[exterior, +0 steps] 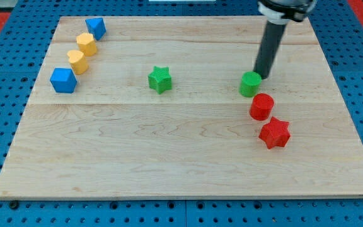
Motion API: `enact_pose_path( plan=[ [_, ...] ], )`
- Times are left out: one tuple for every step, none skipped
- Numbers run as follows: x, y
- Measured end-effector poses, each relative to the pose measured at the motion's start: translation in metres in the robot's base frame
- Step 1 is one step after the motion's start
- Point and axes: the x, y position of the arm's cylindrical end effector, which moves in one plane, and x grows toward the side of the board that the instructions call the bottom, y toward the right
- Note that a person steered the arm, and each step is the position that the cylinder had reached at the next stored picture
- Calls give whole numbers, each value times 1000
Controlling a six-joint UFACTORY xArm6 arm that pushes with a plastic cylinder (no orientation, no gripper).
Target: Slide the green star a bit right
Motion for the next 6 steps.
enact_pose_path(
  plan=[
    [-13,-51],
    [23,-106],
    [79,-141],
    [75,-192],
    [25,-206],
    [-10,-194]
  ],
)
